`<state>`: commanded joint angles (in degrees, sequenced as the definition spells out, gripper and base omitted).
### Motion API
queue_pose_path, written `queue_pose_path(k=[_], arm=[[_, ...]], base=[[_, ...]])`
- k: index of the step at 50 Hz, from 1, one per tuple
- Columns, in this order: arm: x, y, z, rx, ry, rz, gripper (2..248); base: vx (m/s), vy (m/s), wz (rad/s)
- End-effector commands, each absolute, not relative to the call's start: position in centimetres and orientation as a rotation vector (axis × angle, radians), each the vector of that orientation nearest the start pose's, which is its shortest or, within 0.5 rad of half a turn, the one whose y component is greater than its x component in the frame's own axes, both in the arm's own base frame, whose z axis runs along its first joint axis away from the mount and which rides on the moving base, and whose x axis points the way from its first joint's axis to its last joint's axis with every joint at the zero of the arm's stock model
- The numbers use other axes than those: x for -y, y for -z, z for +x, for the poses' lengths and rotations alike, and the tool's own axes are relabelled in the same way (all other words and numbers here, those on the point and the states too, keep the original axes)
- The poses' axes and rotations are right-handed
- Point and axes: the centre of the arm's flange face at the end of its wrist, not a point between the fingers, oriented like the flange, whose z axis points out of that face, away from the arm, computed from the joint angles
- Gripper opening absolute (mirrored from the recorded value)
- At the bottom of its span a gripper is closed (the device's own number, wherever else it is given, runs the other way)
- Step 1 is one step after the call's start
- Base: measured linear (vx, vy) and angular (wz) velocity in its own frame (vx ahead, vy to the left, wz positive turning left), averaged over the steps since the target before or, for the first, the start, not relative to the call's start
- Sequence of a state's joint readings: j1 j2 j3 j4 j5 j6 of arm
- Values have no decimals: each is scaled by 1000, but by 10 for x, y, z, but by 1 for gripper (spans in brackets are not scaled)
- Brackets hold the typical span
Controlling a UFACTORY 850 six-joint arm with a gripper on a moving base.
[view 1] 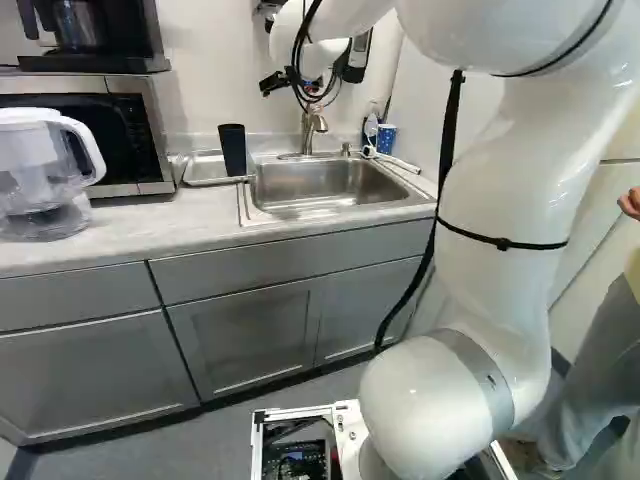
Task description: Rinse the cup and place it in the tray
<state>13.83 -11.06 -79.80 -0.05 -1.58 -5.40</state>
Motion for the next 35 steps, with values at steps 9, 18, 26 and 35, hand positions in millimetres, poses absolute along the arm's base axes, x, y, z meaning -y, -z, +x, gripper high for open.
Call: queue_pose_path(k=[9, 18, 26, 35], arm=[[-145, -695, 572, 441, 1641, -2544, 247], [-144, -693, 553, 452, 1587, -2574, 247], [-142, -691, 535, 457, 1537, -2600, 247], [-135, -687, 518, 444, 1480, -2634, 247]], base=[[0, 0, 0], [0, 0, 0], [0, 0, 0], [0, 0, 0]])
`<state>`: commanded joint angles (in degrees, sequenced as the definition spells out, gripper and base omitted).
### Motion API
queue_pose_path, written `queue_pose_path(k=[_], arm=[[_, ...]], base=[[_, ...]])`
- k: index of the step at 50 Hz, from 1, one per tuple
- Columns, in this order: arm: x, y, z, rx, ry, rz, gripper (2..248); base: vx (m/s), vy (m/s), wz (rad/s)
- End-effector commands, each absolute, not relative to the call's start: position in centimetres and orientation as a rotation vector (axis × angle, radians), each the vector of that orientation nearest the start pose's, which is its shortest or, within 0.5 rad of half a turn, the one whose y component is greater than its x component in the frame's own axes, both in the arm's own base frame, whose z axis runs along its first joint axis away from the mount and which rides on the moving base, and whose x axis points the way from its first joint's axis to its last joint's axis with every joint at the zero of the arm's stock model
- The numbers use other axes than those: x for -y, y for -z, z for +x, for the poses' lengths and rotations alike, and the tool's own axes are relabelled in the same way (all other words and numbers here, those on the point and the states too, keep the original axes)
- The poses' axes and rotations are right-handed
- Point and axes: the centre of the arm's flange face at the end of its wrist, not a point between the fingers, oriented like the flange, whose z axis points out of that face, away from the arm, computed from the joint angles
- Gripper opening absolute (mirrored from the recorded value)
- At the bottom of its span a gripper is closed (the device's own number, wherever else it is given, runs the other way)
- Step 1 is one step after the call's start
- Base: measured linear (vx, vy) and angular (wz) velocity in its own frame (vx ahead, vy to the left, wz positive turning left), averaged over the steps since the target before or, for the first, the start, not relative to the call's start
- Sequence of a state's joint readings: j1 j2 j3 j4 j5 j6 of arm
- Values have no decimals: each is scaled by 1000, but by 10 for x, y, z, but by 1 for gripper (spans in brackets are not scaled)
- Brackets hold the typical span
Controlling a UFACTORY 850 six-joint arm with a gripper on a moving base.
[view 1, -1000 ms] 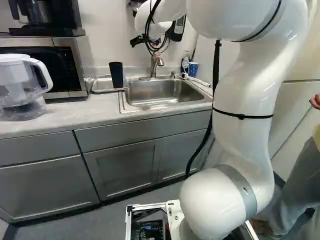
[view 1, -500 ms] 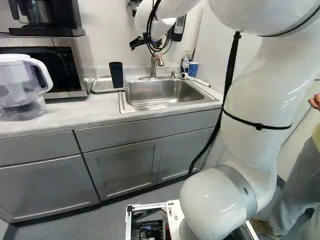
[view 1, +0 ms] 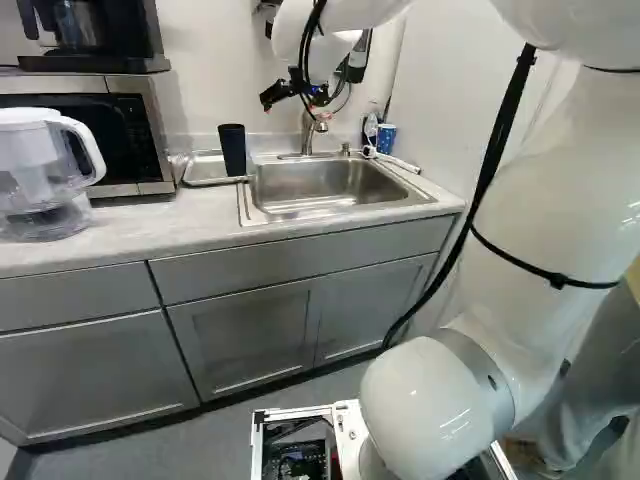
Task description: Rinse the cup and place it in the tray
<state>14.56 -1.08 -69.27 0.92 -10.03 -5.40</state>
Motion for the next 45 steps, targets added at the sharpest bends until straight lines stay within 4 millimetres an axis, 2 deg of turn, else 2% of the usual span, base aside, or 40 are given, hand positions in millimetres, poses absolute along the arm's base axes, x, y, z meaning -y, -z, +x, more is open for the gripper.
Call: queue_pose_path(k=[20, 45], arm=[[-103, -679, 491, 355, 1331, -2732, 247], [-64, -669, 472, 216, 1138, -2834, 247]], base=[[0, 0, 0], [0, 0, 0]])
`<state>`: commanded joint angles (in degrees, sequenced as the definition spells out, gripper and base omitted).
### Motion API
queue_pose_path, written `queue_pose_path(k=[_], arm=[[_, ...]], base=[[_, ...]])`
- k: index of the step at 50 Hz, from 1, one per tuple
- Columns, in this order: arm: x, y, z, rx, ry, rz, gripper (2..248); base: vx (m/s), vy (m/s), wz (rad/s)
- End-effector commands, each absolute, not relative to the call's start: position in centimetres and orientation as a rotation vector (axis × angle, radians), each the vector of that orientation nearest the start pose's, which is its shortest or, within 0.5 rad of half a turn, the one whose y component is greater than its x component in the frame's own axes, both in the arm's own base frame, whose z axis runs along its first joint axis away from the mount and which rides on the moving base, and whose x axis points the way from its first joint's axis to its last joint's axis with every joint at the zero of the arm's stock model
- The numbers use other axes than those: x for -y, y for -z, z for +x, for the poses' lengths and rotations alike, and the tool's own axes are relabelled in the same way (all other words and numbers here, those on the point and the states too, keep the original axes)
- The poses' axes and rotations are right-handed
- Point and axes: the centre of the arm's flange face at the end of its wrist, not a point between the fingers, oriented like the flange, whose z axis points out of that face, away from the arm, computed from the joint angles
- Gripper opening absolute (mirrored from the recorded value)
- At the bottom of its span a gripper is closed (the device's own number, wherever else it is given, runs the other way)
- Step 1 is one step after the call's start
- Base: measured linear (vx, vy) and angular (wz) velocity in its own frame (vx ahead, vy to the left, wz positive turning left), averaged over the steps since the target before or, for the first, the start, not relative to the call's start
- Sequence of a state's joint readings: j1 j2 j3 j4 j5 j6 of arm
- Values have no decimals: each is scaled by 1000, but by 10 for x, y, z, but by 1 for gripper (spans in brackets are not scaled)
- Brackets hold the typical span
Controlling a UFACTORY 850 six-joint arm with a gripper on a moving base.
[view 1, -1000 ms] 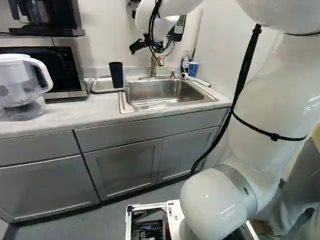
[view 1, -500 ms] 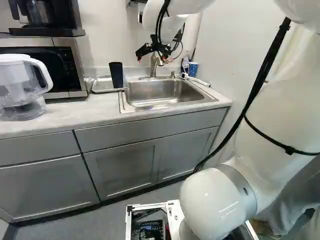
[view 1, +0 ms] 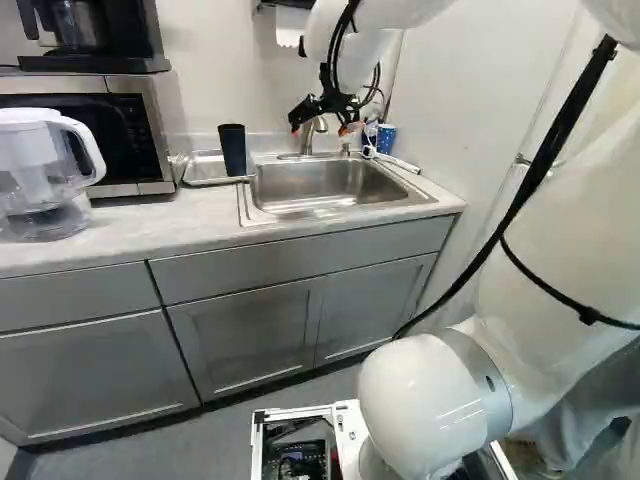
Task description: Rinse the cup and place it in the tray
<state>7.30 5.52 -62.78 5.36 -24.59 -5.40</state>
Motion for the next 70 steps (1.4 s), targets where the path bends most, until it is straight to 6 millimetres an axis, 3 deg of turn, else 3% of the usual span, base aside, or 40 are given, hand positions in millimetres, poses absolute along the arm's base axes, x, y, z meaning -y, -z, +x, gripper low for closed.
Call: queue_pose_path(k=[5, 70], arm=[[-57, -668, 469, 191, 1101, -2849, 247], [-58, -667, 469, 190, 1091, -2851, 247]], base=[[0, 0, 0], [0, 0, 0]])
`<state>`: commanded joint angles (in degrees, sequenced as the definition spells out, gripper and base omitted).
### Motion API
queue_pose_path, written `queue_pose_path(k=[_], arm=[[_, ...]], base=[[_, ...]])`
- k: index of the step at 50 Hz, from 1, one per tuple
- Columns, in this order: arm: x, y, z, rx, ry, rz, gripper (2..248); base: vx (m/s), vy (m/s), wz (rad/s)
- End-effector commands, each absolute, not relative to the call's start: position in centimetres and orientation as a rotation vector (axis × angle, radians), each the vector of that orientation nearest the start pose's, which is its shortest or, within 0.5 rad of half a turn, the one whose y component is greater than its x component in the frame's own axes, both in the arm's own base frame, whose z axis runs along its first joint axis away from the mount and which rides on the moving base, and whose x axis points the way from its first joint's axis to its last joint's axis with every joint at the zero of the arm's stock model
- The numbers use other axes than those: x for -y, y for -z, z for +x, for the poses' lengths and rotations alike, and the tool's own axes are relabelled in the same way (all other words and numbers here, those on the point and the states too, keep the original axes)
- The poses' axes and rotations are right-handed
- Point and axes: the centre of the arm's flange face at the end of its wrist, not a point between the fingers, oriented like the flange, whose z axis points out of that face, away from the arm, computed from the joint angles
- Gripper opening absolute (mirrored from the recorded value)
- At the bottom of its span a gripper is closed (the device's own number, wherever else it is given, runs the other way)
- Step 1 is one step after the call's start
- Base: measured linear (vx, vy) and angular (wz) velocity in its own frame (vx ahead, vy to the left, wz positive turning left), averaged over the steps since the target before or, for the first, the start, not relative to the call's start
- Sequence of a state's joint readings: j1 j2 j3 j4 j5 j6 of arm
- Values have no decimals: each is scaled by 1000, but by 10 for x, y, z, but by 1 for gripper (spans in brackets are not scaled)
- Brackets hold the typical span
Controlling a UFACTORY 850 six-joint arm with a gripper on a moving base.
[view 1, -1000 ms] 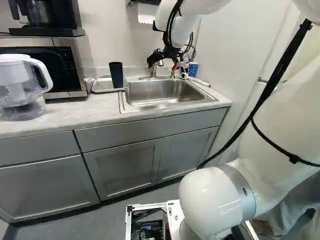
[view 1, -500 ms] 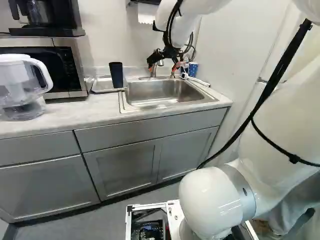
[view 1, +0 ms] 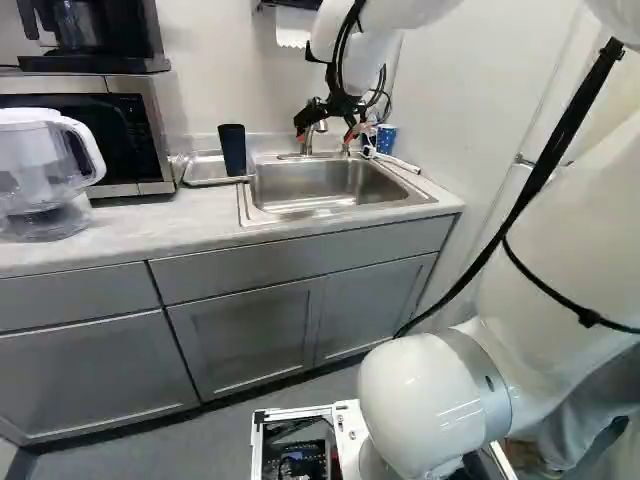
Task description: Rinse the cup and place it in the tray
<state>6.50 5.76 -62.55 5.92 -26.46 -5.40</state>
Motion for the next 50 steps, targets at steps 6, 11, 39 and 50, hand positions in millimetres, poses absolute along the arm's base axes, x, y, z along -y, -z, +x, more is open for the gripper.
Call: queue_pose_path(k=[6, 11, 39, 50], arm=[[-58, -667, 469, 190, 1091, -2851, 247], [-58, -667, 469, 190, 1091, -2851, 247], [-58, -667, 469, 190, 1091, -2851, 247], [-58, -667, 469, 190, 1091, -2851, 247]], base=[[0, 0, 0], [0, 0, 0], [-32, 13, 72], [-70, 27, 134]])
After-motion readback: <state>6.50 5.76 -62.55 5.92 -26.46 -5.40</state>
